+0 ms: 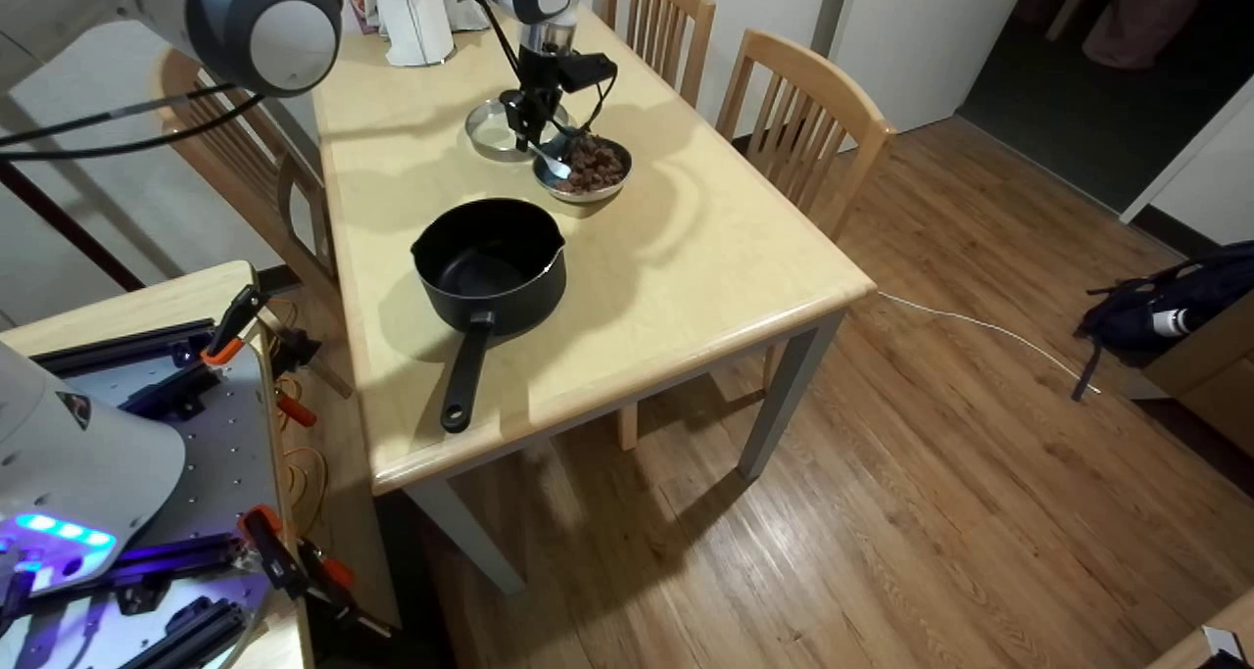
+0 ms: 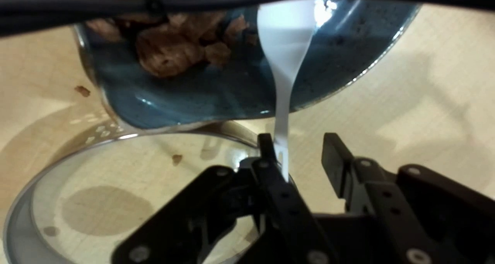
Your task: Pick up the white spoon from the bowl and place it in the black pot.
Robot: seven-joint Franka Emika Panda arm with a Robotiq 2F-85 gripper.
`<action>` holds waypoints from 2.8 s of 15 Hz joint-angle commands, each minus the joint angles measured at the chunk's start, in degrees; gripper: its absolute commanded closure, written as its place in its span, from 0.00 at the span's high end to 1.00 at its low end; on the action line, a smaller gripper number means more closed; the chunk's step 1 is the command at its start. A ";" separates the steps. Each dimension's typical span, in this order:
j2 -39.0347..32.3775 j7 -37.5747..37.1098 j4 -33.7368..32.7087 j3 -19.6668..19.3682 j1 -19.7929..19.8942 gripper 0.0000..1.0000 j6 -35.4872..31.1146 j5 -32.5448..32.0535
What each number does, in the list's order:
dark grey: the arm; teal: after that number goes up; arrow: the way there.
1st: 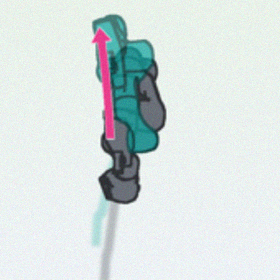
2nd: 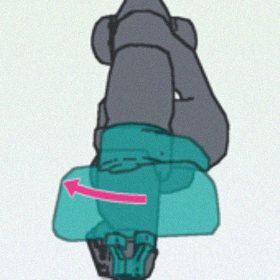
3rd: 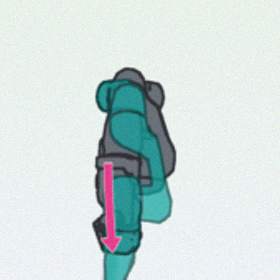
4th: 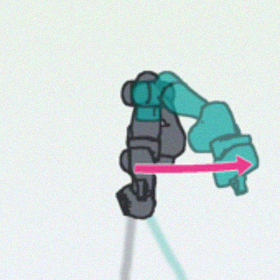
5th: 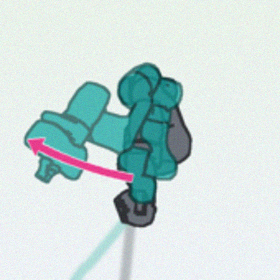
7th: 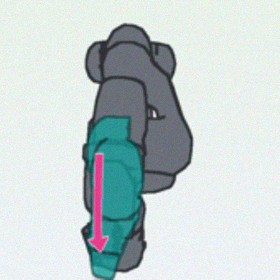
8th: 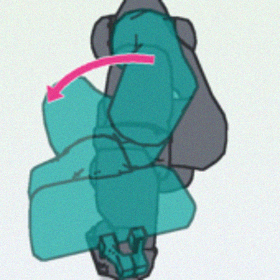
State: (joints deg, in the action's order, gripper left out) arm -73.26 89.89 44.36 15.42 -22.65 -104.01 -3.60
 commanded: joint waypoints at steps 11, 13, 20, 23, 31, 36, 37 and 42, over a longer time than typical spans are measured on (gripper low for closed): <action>-0.65 5.18 -4.21 2.21 1.34 0.50 3.67 1.52; -1.53 6.21 -4.68 2.81 1.62 0.63 4.22 1.82; -4.47 7.81 -5.52 3.76 2.09 0.58 4.31 2.63; -5.06 7.95 -5.81 3.92 2.09 0.56 4.35 2.56; -5.87 9.45 -6.61 4.55 2.12 0.05 3.97 2.42; -5.15 8.95 -6.38 4.36 1.89 0.03 5.50 2.01; -4.86 8.85 -6.22 4.31 1.85 0.03 5.82 1.93; -2.72 8.23 -5.33 4.20 1.77 0.03 8.40 1.70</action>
State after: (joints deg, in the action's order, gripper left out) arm -77.00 97.31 40.23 19.12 -21.06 -98.15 -2.16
